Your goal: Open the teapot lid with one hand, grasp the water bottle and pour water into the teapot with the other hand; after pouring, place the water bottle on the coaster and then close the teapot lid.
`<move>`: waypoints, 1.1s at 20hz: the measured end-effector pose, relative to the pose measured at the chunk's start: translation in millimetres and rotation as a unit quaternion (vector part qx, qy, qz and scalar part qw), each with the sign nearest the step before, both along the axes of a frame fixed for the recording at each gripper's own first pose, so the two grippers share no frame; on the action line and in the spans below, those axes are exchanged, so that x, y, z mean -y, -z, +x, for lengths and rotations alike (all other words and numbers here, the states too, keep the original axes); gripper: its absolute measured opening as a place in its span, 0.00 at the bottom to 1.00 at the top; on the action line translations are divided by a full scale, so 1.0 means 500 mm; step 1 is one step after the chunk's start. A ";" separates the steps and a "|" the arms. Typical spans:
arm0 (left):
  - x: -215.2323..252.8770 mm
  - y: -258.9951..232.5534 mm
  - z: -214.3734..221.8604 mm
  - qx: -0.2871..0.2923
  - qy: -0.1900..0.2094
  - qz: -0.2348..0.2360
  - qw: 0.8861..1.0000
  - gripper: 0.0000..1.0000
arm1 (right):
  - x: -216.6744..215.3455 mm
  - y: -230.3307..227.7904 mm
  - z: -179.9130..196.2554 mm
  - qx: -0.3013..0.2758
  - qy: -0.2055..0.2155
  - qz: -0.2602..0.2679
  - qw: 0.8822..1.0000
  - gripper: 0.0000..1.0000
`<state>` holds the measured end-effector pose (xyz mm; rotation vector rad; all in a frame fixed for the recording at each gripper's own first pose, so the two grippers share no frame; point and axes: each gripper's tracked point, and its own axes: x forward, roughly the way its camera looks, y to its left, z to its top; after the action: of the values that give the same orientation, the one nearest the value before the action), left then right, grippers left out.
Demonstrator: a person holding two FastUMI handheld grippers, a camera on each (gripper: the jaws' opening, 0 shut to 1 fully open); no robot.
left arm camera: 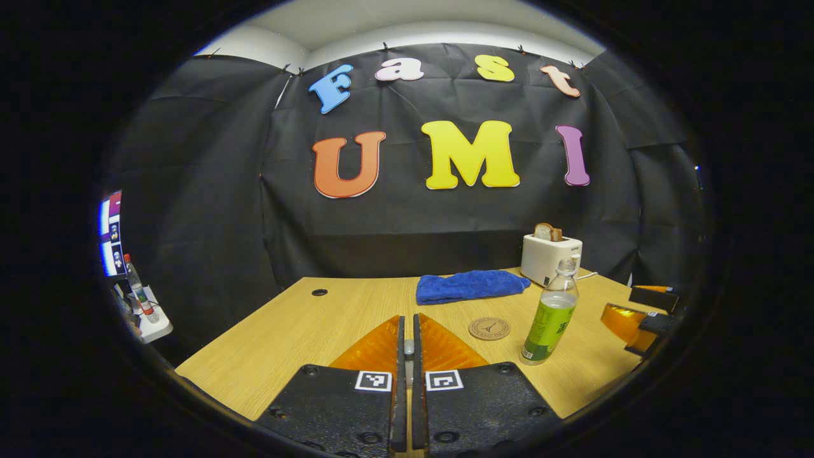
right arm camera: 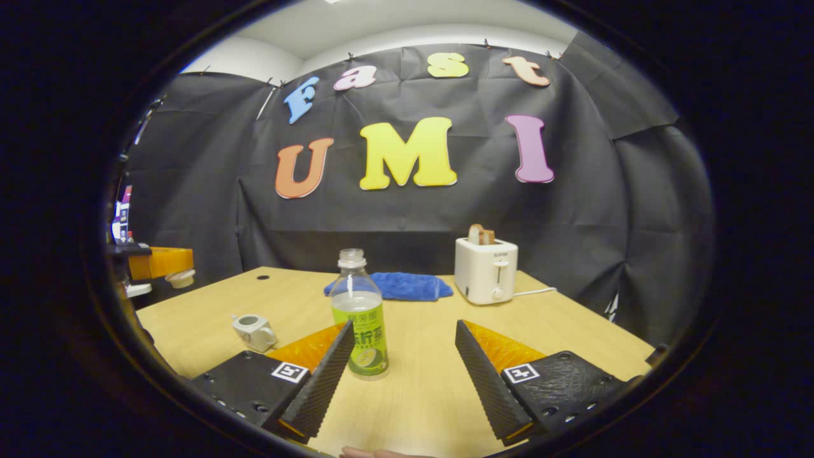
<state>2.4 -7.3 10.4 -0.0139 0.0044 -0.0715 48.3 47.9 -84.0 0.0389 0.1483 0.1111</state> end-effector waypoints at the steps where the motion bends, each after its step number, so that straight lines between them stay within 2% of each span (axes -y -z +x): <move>1: -0.003 -0.008 -0.016 0.003 0.000 -0.005 1.000 0.05 | -0.015 0.010 0.004 -0.004 -0.009 0.000 1.000 0.97; 4: -0.015 -0.008 -0.059 0.006 0.001 -0.013 1.000 0.05 | -0.075 0.045 0.020 -0.017 -0.049 -0.005 0.999 0.95; 6: -0.018 -0.005 -0.074 0.010 0.006 -0.007 1.000 0.05 | -0.101 0.058 0.039 -0.021 -0.053 -0.007 0.998 0.95; 9: -0.029 -0.005 -0.085 0.013 0.014 0.005 1.000 0.05 | -0.111 0.063 0.070 -0.013 -0.031 -0.008 0.999 0.95; 12: -0.034 -0.012 -0.096 0.011 0.033 -0.012 0.999 0.05 | -0.092 0.093 0.108 -0.034 0.019 -0.004 0.999 0.95; 14: -0.041 -0.023 -0.103 0.017 0.046 -0.026 0.998 0.06 | -0.104 0.098 0.130 -0.040 0.020 0.000 0.999 0.96; 18: -0.050 -0.027 -0.111 0.021 0.064 -0.035 0.997 0.05 | -0.117 0.097 0.150 -0.031 0.015 -0.024 0.999 0.95; 22: -0.079 -0.014 -0.099 0.013 0.060 -0.034 0.998 0.05 | -0.122 0.108 0.162 -0.043 0.031 -0.040 0.998 0.96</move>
<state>-47.4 32.2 17.4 -0.0804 -0.0228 -0.1929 129.3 108.9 -137.7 -0.0309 0.2373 0.0410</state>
